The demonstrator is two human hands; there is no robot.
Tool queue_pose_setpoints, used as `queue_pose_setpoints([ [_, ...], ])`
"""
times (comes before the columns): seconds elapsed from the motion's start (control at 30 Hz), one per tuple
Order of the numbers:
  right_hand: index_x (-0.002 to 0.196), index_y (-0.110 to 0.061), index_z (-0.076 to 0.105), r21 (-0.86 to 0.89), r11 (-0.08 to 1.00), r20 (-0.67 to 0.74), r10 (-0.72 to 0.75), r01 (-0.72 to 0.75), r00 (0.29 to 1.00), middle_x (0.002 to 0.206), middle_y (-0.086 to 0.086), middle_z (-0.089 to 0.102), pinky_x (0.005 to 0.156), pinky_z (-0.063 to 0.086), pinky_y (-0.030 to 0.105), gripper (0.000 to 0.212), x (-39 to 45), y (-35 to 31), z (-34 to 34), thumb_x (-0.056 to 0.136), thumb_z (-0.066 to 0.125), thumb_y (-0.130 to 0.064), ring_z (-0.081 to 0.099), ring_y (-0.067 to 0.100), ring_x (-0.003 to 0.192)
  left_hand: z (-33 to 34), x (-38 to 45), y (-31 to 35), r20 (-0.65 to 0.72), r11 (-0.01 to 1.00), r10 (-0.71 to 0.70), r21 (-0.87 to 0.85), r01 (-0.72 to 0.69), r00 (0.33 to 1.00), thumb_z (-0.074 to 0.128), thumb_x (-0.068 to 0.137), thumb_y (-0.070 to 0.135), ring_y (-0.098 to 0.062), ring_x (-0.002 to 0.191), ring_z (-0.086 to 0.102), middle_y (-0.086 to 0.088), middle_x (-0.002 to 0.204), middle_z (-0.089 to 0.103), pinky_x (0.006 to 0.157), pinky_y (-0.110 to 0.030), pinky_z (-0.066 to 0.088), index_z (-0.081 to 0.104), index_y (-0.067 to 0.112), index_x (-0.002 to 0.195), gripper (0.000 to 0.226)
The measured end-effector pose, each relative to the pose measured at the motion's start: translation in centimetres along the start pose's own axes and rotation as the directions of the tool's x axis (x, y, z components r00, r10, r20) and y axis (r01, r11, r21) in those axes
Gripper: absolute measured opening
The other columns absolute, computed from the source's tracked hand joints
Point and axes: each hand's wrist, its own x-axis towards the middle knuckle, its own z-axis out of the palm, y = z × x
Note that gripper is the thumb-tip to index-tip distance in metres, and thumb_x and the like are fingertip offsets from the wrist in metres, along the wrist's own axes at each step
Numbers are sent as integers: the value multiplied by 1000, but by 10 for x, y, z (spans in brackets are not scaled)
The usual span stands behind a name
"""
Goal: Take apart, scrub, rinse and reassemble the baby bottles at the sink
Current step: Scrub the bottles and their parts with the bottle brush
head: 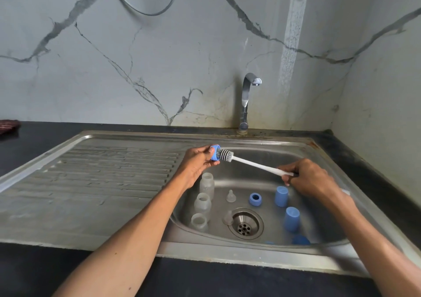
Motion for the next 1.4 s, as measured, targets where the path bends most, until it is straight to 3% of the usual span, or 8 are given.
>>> queue_pose_setpoints([
  [0.17, 124, -43, 65, -42, 995, -85, -99, 96, 991, 90, -5, 64, 73, 42, 29, 35, 0, 1, -8, 93, 66, -26, 56, 17, 82, 0, -1, -3, -15, 995, 48, 93, -46, 999, 53, 100, 1, -21, 82, 64, -18, 101, 67, 71, -23, 60, 61, -8, 125, 28],
  [0.3, 123, -46, 65, -137, 988, -191, -101, 75, 976, 100, 1, 72, 73, 42, 31, 30, -1, 0, -8, 95, 62, -36, 60, 21, 84, -4, -1, -5, 37, 988, 62, 140, -67, 997, 54, 98, -2, -19, 85, 65, -15, 107, 66, 79, -25, 60, 60, -4, 129, 32],
  [0.5, 125, -42, 65, 3, 999, 70, -44, 44, 997, 103, -6, 72, 85, 48, 32, 32, 8, 3, 7, 96, 62, -30, 63, 18, 95, -5, 5, -4, -31, 986, 93, 144, -88, 995, 57, 96, -3, -22, 95, 65, -17, 111, 68, 82, -28, 60, 62, -4, 127, 31],
  [0.67, 113, -32, 73, 165, 983, 8, -89, 87, 996, 81, -5, 69, 75, 47, 32, 22, 16, 13, -2, 96, 64, -22, 58, 15, 73, -13, 9, -1, -212, 996, 88, 28, -83, 973, 62, 96, 6, -23, 92, 64, -15, 106, 66, 73, -23, 60, 65, -1, 120, 25],
  [0.9, 122, -23, 69, 306, 943, 44, -151, 131, 988, 51, -8, 61, 43, 37, 21, 25, 8, -4, 12, 100, 57, -21, 45, 12, 50, -2, 2, 6, -146, 988, 69, -127, -88, 987, 64, 93, -2, -32, 97, 63, -18, 104, 64, 72, -27, 62, 64, -9, 113, 22],
  [1.0, 126, -25, 67, 282, 947, 10, -165, 155, 986, 58, -6, 64, 42, 38, 20, 29, 8, -5, 14, 100, 58, -24, 47, 11, 51, 8, -1, 5, -124, 991, 118, -55, -126, 985, 64, 92, -2, -30, 92, 62, -17, 100, 65, 71, -23, 61, 66, -3, 109, 16],
  [1.23, 122, -36, 67, 199, 952, -8, -236, 232, 972, 69, -3, 70, 54, 41, 22, 26, 5, -9, 13, 98, 59, -32, 50, 10, 57, -6, 17, -1, -355, 987, 161, 62, -149, 921, 69, 89, 0, -15, 74, 62, 0, 73, 69, 83, -32, 56, 75, 4, 93, 8],
  [1.4, 104, -33, 74, 263, 947, -21, -187, 186, 982, 75, 11, 71, 50, 42, 30, 16, 6, -10, 20, 97, 60, -35, 46, 15, 53, 0, 13, -1, -208, 988, 152, 26, -150, 966, 66, 90, -4, -14, 79, 63, 3, 78, 72, 83, -28, 56, 69, -4, 111, 21],
])
